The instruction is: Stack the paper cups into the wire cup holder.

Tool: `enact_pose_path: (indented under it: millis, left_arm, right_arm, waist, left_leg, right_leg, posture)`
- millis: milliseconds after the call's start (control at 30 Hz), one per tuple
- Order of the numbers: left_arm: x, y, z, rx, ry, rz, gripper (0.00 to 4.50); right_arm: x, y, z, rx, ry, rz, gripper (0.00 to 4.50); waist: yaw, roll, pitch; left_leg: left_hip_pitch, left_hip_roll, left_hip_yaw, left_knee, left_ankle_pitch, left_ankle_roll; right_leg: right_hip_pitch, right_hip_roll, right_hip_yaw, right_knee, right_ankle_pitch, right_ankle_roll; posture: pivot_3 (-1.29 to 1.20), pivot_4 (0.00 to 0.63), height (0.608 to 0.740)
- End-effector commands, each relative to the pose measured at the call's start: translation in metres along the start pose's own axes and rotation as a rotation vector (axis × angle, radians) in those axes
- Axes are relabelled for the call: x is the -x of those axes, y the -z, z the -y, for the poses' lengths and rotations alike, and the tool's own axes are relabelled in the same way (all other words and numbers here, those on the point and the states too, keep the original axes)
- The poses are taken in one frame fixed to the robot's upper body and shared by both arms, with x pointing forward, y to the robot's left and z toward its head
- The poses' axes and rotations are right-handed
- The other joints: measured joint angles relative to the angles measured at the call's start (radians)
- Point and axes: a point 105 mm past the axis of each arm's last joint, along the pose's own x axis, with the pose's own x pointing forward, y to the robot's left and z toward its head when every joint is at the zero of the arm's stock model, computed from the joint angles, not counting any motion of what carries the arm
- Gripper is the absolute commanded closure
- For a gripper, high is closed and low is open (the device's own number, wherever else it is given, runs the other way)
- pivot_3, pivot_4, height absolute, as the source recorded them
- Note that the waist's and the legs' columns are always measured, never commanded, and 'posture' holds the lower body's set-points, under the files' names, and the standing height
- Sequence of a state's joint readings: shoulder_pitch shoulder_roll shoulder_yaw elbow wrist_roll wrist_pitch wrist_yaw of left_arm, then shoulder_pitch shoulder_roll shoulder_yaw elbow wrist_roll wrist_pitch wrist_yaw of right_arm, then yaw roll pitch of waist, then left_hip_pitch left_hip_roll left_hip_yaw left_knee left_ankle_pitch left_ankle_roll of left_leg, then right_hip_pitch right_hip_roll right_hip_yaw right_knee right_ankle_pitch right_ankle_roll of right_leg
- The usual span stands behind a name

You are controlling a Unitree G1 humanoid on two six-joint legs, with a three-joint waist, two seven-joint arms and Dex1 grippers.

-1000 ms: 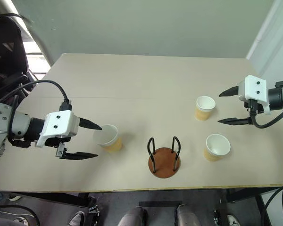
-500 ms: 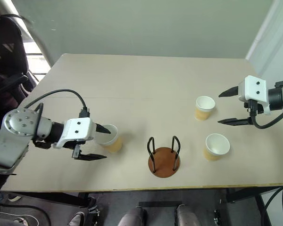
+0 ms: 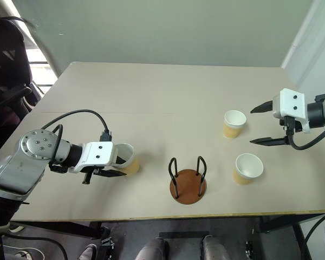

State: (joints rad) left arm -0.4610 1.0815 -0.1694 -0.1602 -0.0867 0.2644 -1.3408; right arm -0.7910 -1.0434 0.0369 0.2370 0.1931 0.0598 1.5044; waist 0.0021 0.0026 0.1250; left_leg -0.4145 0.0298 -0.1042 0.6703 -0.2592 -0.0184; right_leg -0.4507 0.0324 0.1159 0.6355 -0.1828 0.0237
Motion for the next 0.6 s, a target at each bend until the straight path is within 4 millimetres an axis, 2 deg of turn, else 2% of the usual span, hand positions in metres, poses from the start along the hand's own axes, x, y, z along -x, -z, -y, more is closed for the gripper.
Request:
enact_pose_path:
  millis: [33, 67, 200, 300, 400, 600]
  left_arm:
    - [0.007, -0.004, -0.008, -0.033, -0.031, 0.001, 4.33]
    - [0.008, -0.003, -0.009, -0.033, -0.031, 0.001, 4.46]
    - [0.008, -0.006, -0.009, -0.044, -0.016, 0.016, 4.46]
    - [0.013, -0.019, -0.013, -0.064, -0.006, 0.075, 4.46]
    - [0.027, -0.045, -0.023, -0.107, 0.003, 0.179, 4.46]
    - [0.071, -0.119, -0.082, -0.303, -0.102, 0.378, 4.46]
  right_arm:
    - [0.013, -0.008, 0.005, 0.029, 0.046, 0.003, 0.0]
    - [0.013, -0.008, 0.005, 0.029, 0.046, 0.002, 0.0]
    - [0.014, -0.007, 0.004, 0.026, 0.047, -0.002, 0.0]
    - [0.015, -0.007, 0.004, 0.025, 0.049, -0.004, 0.0]
    - [0.016, -0.007, 0.004, 0.025, 0.054, -0.007, 0.0]
    - [0.015, -0.008, 0.005, 0.031, 0.071, -0.002, 0.0]
  waist:
    - [0.0, 0.0, 0.0]
    - [0.0, 0.0, 0.0]
    - [0.0, 0.0, 0.0]
    - [0.001, 0.0, 0.0]
    - [0.002, 0.0, 0.0]
    - [0.008, 0.0, 0.0]
  left_leg:
    - [0.0, 0.0, 0.0, 0.0, 0.0, 0.0]
    - [0.0, 0.0, 0.0, 0.0, 0.0, 0.0]
    - [0.0, 0.0, 0.0, 0.001, 0.0, 0.0]
    - [0.0, 0.0, 0.0, 0.002, 0.0, 0.0]
    - [-0.001, 0.0, -0.001, 0.004, 0.0, 0.0]
    - [-0.003, -0.001, -0.002, 0.013, 0.0, 0.0]
  right_leg:
    - [0.0, 0.0, 0.0, 0.0, 0.0, 0.0]
    - [0.0, 0.0, 0.0, 0.0, 0.0, 0.0]
    - [0.0, 0.0, 0.0, 0.001, 0.001, 0.001]
    - [0.0, 0.0, 0.0, 0.001, 0.001, 0.001]
    - [0.0, 0.0, -0.001, 0.003, 0.001, 0.001]
    - [0.001, 0.0, -0.001, 0.006, 0.001, 0.001]
  posture:
    - [0.0, 0.15, 0.74]
    - [0.0, 0.15, 0.74]
    - [0.0, 0.15, 0.74]
    - [0.0, 0.15, 0.74]
    - [0.0, 0.15, 0.74]
    - [0.0, 0.15, 0.74]
